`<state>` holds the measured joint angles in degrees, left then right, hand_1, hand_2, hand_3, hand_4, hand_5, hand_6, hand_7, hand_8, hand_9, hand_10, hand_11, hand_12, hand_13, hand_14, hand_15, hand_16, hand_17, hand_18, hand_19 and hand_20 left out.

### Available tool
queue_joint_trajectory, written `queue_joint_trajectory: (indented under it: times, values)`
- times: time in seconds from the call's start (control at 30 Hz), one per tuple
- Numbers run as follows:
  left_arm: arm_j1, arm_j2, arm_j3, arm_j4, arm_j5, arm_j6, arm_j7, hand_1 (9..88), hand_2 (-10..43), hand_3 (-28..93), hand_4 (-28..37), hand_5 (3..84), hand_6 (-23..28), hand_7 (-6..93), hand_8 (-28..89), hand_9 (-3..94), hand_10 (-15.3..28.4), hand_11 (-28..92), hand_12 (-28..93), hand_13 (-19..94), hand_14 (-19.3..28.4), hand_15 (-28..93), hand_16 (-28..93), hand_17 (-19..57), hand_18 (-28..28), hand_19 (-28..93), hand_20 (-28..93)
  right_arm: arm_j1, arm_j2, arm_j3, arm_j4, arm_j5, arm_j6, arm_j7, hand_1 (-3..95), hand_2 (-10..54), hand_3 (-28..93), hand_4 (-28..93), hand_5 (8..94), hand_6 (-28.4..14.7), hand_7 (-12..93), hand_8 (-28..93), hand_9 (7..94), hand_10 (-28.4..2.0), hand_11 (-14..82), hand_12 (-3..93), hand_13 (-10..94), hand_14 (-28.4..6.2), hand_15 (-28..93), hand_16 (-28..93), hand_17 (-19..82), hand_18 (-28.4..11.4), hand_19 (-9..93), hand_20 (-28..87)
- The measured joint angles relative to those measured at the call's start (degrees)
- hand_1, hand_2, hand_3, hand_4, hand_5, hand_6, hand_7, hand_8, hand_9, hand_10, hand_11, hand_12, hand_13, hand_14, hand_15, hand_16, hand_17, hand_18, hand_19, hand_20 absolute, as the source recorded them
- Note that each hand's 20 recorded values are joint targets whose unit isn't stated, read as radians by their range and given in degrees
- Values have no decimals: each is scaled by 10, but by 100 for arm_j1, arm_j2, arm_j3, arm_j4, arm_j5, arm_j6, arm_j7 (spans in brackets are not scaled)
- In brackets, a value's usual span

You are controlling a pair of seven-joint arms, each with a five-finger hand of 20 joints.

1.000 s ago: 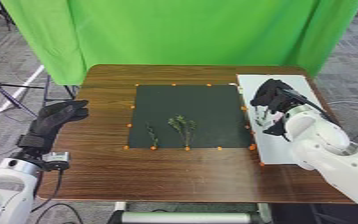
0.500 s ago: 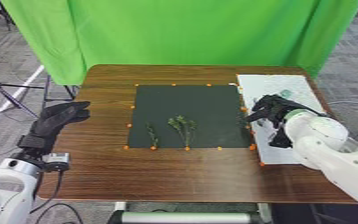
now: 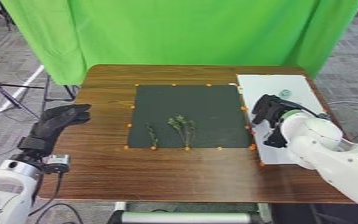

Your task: Arrange flowers

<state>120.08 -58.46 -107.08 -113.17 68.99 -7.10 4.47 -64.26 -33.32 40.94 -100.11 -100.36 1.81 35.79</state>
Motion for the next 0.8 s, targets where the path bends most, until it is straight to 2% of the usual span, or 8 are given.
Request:
queue_joint_trajectory:
  times: [0.07,0.23,0.33,0.57,0.8]
  values:
    - [4,-7,-5,-6,0,-2,-7,278,-9,582,-203,476,37,131,-62,462,166,210,121,371,201,229,-2,35,148,159,148,-16,0,-110,31,-124,275,-57,760,-95,379,-43,659,-47,168,219,743,-123,72,397,898,-5,622,313,643,-103,932,569]
    - [4,-14,-8,-12,0,-13,-29,279,-10,581,-204,474,41,128,-61,461,166,210,121,370,202,229,-2,35,148,158,147,-61,0,-133,52,-227,335,-211,782,-95,372,-39,682,-41,224,278,764,-118,121,474,893,-1,643,323,643,-98,932,592]
    - [2,-18,-8,-15,0,-15,-32,280,-11,583,-204,474,41,128,-60,461,166,210,121,370,202,229,-2,35,148,158,147,-49,2,-193,54,-242,355,-284,785,-95,374,-25,700,-41,306,255,784,-115,149,513,888,3,656,332,643,-97,932,606]
    - [1,-30,-8,-17,-1,-16,-40,280,-10,582,-205,474,43,126,-60,462,168,210,121,369,202,230,-2,34,148,158,147,40,61,-423,102,-255,602,-531,741,-95,452,2,724,-41,377,195,803,-118,167,528,888,5,660,354,648,-100,932,612]
    - [-2,-30,-3,-18,-5,-15,-44,281,-7,579,-206,475,45,125,-59,463,168,211,121,370,202,230,-2,34,148,158,146,81,173,-694,73,-250,1360,-794,697,-95,527,0,718,-40,420,178,800,-118,180,551,887,5,671,363,656,-103,932,627]
